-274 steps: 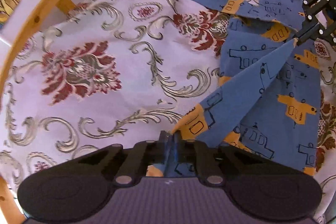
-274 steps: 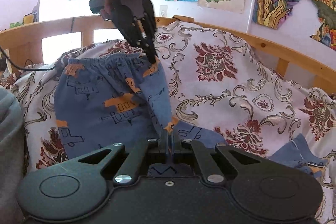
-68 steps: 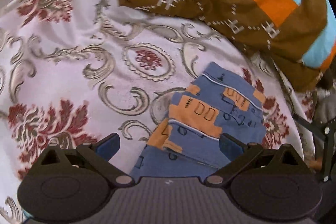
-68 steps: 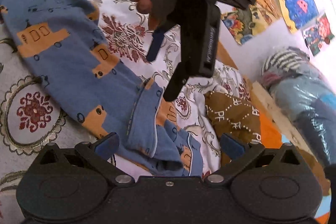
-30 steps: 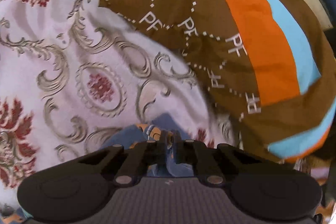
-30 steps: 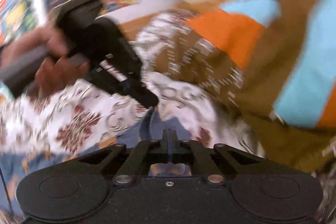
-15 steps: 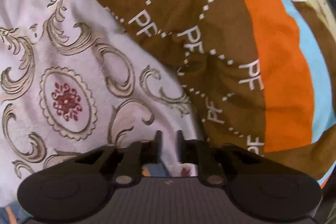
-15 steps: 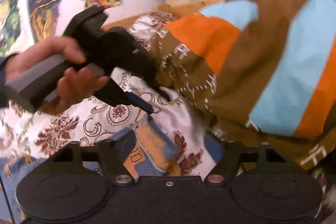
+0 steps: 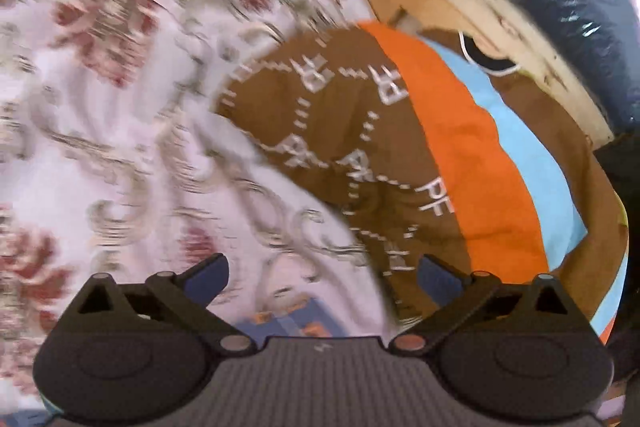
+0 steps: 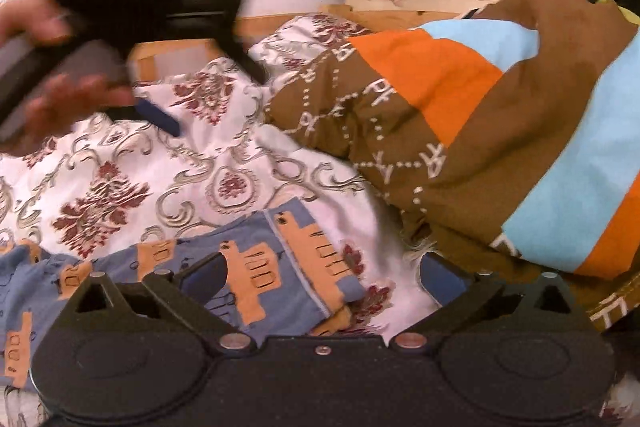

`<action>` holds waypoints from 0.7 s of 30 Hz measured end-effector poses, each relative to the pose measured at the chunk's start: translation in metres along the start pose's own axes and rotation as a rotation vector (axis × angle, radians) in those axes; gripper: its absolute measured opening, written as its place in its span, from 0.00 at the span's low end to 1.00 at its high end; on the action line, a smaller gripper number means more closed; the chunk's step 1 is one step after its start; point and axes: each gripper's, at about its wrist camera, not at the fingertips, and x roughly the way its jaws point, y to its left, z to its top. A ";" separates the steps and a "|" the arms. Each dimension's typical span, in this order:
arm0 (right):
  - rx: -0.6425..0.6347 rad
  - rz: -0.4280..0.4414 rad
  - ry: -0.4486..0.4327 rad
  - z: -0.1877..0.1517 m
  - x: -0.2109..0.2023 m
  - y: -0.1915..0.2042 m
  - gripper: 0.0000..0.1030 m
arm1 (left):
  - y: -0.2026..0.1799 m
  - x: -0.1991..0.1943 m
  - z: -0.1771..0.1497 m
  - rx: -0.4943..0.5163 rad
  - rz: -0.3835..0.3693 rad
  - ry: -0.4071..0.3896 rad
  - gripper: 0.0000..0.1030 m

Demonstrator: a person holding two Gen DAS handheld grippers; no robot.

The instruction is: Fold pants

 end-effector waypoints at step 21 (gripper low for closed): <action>-0.518 0.785 0.134 0.006 0.016 0.179 0.99 | 0.257 -0.191 -0.106 0.029 0.289 0.080 1.00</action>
